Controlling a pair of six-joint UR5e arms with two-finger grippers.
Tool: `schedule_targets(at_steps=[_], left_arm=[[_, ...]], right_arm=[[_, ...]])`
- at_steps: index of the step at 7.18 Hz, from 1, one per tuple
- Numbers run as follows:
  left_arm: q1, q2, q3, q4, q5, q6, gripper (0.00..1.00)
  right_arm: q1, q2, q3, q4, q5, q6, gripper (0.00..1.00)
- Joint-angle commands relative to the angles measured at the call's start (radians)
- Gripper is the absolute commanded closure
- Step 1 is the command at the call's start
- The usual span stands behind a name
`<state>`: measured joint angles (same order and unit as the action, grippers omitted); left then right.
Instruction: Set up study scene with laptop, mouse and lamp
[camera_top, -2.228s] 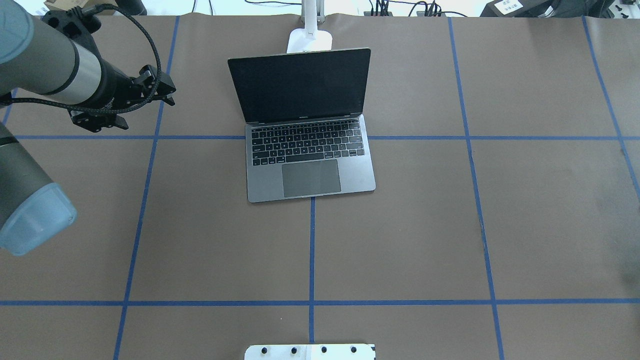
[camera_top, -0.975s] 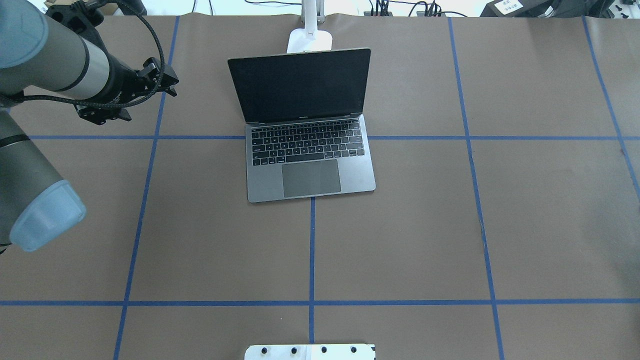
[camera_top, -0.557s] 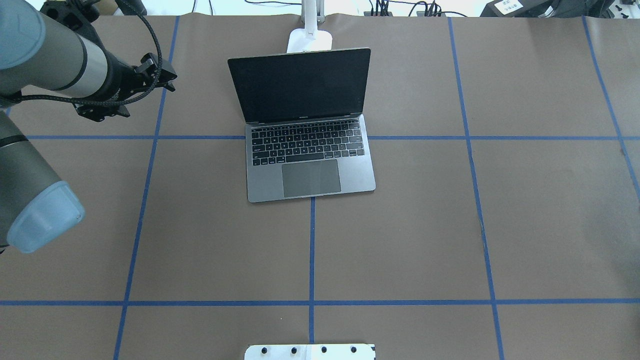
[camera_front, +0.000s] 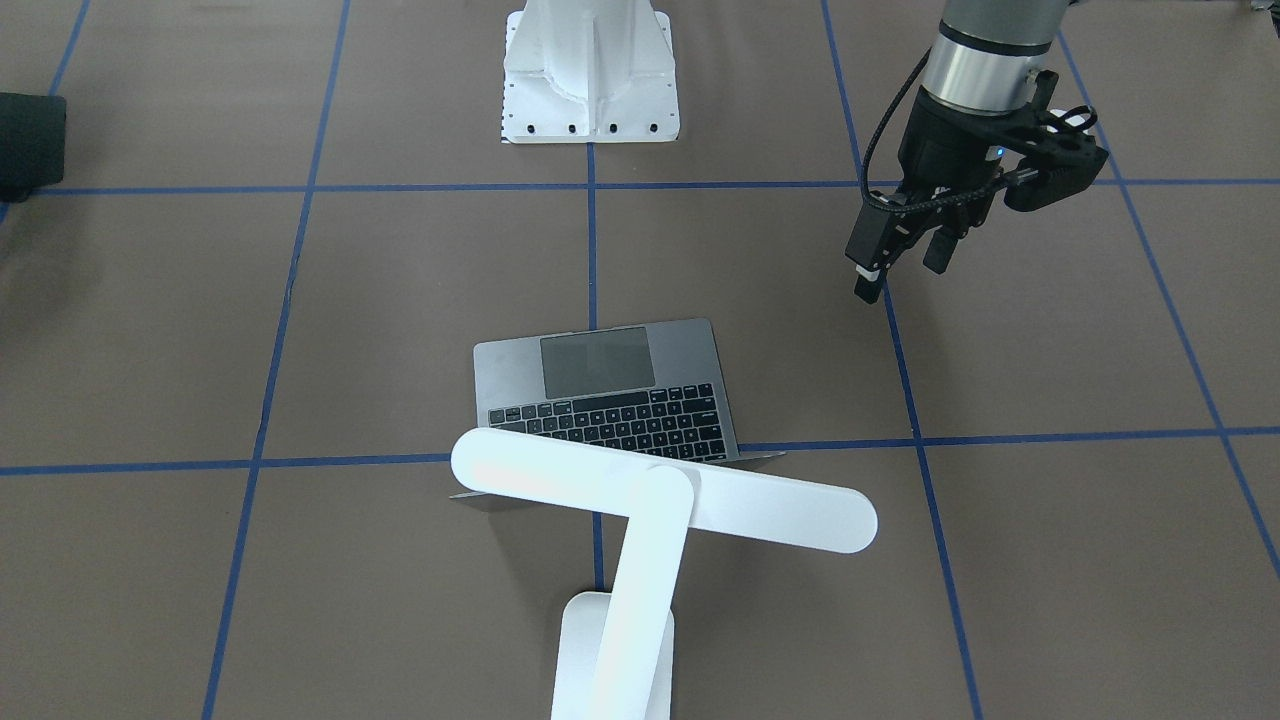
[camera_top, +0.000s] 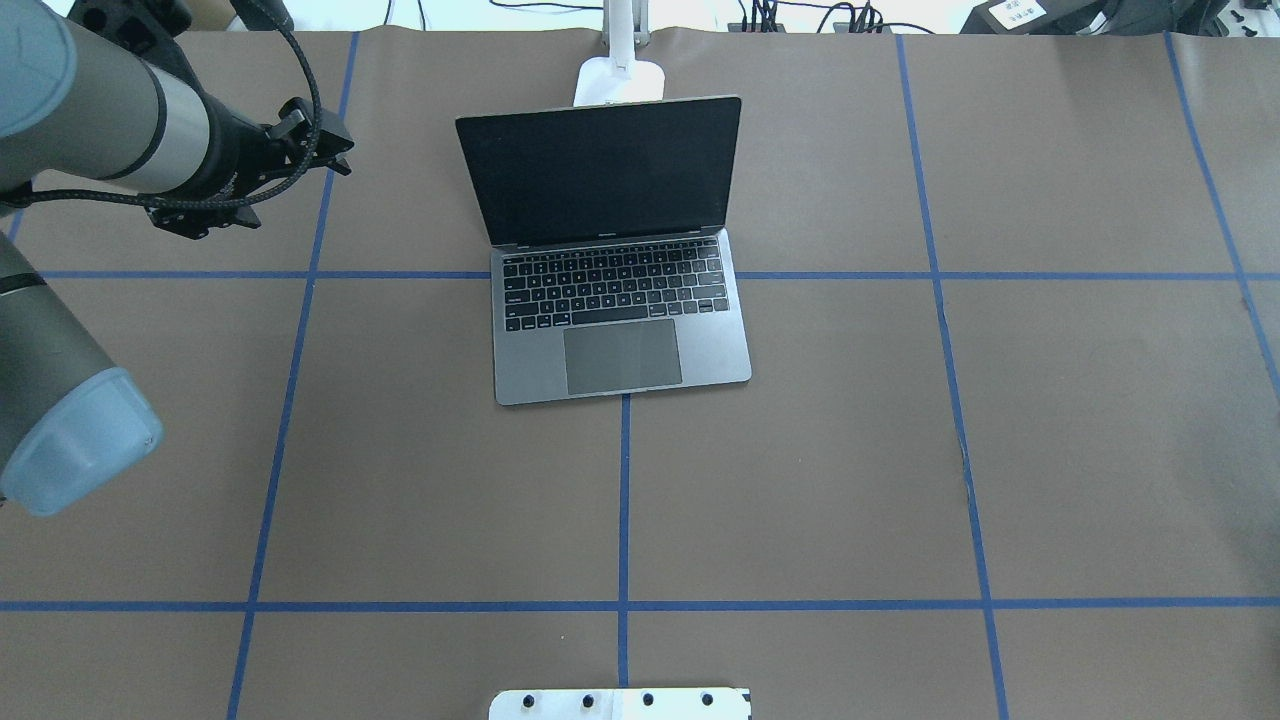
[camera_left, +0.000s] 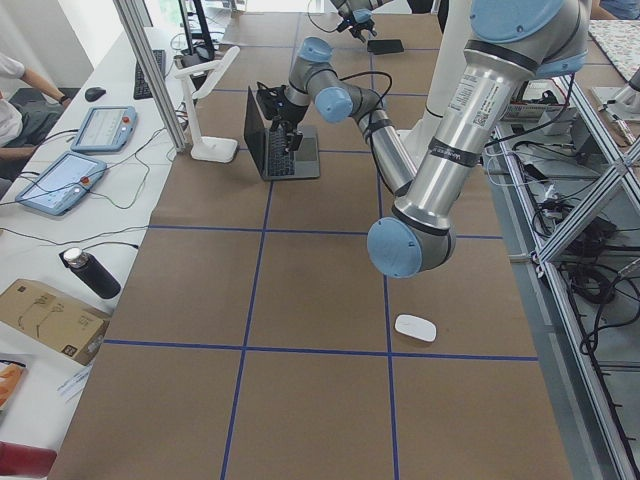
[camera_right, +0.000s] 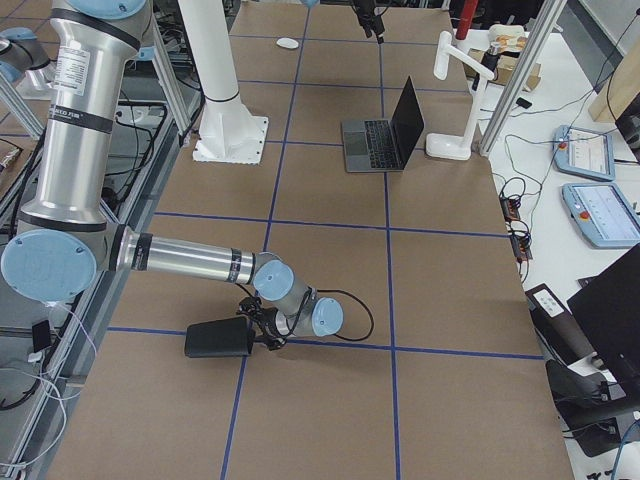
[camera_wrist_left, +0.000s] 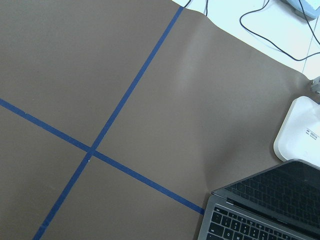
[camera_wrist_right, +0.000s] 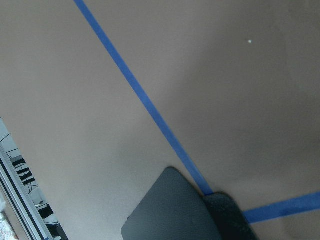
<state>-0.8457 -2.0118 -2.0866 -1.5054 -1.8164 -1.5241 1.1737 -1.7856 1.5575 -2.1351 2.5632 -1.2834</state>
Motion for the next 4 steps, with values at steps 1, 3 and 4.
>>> schedule_targets(at_steps=[1, 3, 4], left_arm=[[0.000, -0.001, -0.009, 0.001, 0.005, -0.001, 0.00], [0.002, -0.001, -0.009, 0.002, 0.006, -0.001, 0.00], [0.002, -0.001, -0.009, 0.002, 0.006, -0.001, 0.00]], right_arm=[[-0.034, 0.000, -0.005, -0.003, 0.040, -0.001, 0.02], [-0.049, -0.003, -0.005, 0.000, 0.045, -0.010, 0.02], [-0.051, -0.003, -0.007, 0.001, 0.032, -0.010, 0.02]])
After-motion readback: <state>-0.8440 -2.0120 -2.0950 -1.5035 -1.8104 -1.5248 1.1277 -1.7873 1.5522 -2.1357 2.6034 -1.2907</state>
